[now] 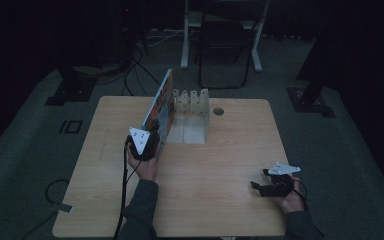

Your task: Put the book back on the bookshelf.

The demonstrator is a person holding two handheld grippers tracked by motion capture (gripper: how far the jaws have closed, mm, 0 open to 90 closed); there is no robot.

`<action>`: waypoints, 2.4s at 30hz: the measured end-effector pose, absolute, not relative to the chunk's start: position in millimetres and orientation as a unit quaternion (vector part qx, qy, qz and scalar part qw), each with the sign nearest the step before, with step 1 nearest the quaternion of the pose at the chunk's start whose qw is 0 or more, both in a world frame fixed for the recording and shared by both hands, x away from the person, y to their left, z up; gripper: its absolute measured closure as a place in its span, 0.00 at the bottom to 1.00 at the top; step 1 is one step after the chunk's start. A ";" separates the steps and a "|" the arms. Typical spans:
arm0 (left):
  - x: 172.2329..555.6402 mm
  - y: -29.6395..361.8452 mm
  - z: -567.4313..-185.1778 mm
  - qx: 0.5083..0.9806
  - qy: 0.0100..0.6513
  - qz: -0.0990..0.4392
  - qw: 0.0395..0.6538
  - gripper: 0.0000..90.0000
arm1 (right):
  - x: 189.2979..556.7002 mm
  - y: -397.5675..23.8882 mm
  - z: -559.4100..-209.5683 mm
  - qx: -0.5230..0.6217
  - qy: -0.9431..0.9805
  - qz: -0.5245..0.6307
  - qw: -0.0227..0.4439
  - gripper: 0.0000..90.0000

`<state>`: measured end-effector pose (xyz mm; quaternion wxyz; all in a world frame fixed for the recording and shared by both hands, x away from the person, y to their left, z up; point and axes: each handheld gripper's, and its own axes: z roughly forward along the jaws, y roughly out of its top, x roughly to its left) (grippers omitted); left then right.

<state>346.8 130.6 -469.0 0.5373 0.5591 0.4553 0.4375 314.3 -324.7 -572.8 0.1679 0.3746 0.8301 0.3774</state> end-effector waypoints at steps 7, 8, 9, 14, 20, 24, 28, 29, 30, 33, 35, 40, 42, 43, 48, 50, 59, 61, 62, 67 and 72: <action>346.7 132.2 -472.6 0.561 0.458 0.434 0.536 0.89 | 314.2 -324.6 -572.8 0.375 0.830 0.377 0.168 0.24; 346.6 132.7 -473.4 0.562 0.459 0.434 0.535 0.89 | 314.2 -324.7 -572.8 0.375 0.830 0.377 0.168 0.24; 346.5 133.1 -474.0 0.560 0.459 0.433 0.536 0.89 | 314.2 -324.7 -572.8 0.375 0.830 0.377 0.168 0.24; 346.2 133.6 -473.7 0.562 0.459 0.432 0.535 0.89 | 314.2 -324.6 -572.8 0.375 0.830 0.377 0.168 0.24; 345.9 133.5 -474.5 0.562 0.458 0.433 0.536 0.89 | 314.2 -324.7 -572.8 0.374 0.831 0.377 0.168 0.24; 344.6 134.2 -475.6 0.562 0.456 0.435 0.536 0.89 | 314.2 -324.7 -572.8 0.374 0.831 0.377 0.167 0.24; 343.4 136.0 -477.0 0.562 0.455 0.433 0.538 0.89 | 314.0 -324.6 -572.8 0.374 0.831 0.377 0.167 0.24; 343.1 136.6 -477.5 0.562 0.454 0.433 0.538 0.89 | 314.0 -324.6 -572.8 0.374 0.831 0.377 0.167 0.24; 342.8 137.2 -477.9 0.563 0.453 0.434 0.538 0.89 | 314.0 -324.6 -572.8 0.374 0.831 0.377 0.167 0.24; 341.8 138.9 -478.9 0.563 0.452 0.435 0.538 0.88 | 314.0 -324.6 -572.8 0.374 0.831 0.377 0.167 0.24; 341.3 140.1 -479.6 0.563 0.451 0.435 0.539 0.88 | 314.0 -324.6 -572.8 0.374 0.831 0.377 0.167 0.24; 340.1 143.7 -482.1 0.565 0.450 0.434 0.539 0.87 | 314.0 -324.6 -572.8 0.374 0.831 0.377 0.167 0.23; 339.6 145.3 -482.0 0.565 0.451 0.433 0.539 0.86 | 314.0 -324.6 -572.8 0.374 0.831 0.377 0.167 0.24; 339.6 146.2 -482.1 0.565 0.450 0.432 0.540 0.86 | 314.0 -324.6 -572.8 0.374 0.831 0.377 0.167 0.24; 338.4 149.2 -482.8 0.566 0.447 0.432 0.542 0.85 | 314.0 -324.6 -572.8 0.374 0.831 0.377 0.167 0.24; 338.0 150.2 -482.9 0.567 0.446 0.432 0.542 0.84 | 314.0 -324.6 -572.8 0.374 0.831 0.377 0.167 0.24; 337.2 153.2 -484.1 0.578 0.437 0.421 0.546 0.78 | 314.0 -324.6 -572.8 0.374 0.831 0.377 0.167 0.24; 336.9 154.3 -484.8 0.579 0.436 0.417 0.548 0.77 | 314.0 -324.6 -572.8 0.374 0.831 0.377 0.167 0.24; 336.9 154.7 -485.0 0.579 0.436 0.415 0.550 0.75 | 314.0 -324.6 -572.8 0.374 0.831 0.377 0.167 0.24; 336.3 157.5 -486.4 0.584 0.432 0.406 0.554 0.68 | 314.0 -324.6 -572.8 0.374 0.831 0.377 0.167 0.24; 335.9 160.6 -486.1 0.587 0.431 0.399 0.558 0.64 | 314.0 -324.6 -572.8 0.374 0.831 0.377 0.167 0.24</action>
